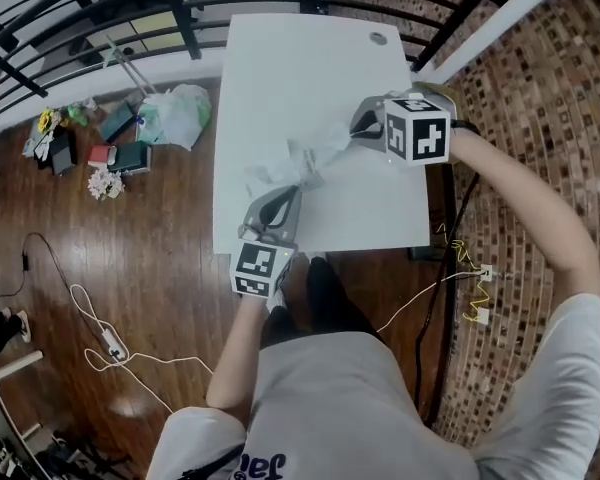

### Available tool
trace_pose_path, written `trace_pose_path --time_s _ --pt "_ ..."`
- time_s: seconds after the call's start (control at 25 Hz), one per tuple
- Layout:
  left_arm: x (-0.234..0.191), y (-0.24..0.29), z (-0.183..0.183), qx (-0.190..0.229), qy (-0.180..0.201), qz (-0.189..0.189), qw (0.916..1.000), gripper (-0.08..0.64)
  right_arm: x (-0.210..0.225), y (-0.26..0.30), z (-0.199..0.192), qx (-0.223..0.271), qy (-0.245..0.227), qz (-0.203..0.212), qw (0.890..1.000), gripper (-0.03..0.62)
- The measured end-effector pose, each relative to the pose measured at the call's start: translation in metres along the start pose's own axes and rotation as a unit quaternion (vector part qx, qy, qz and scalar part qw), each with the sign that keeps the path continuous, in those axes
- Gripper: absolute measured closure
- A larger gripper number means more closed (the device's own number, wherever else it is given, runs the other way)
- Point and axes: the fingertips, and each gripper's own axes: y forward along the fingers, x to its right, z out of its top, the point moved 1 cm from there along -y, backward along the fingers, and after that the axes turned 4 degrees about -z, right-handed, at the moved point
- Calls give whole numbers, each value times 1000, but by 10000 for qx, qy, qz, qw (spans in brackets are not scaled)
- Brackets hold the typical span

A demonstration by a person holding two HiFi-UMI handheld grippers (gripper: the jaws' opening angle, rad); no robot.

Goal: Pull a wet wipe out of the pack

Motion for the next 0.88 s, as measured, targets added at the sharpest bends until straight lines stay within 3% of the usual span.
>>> trace_pose_path --time_s 0.24,0.36,0.52,0.76,0.84,0.88 --pt "37 29 -17 -242 36 -470 9986 543 -33 15 -86 -444 732 -80 9963 594" --pt "49 35 -25 -491 -4 -627 9968 543 -42 36 -122 -483 1113 -340 9920 591" --pt "50 32 -33 -569 116 -607 9965 543 -48 49 -152 -554 1438 -615 9861 512" --pt "48 8 -4 -388 230 -525 9976 543 -43 1 -129 -143 1884 -1277 9736 514" --pt "50 -6 13 -178 290 -489 9982 543 -51 -26 -103 337 2248 -1674 9593 514" --pt "53 -15 23 -78 321 -470 9984 543 -57 -41 -88 667 2479 -1927 9471 515"
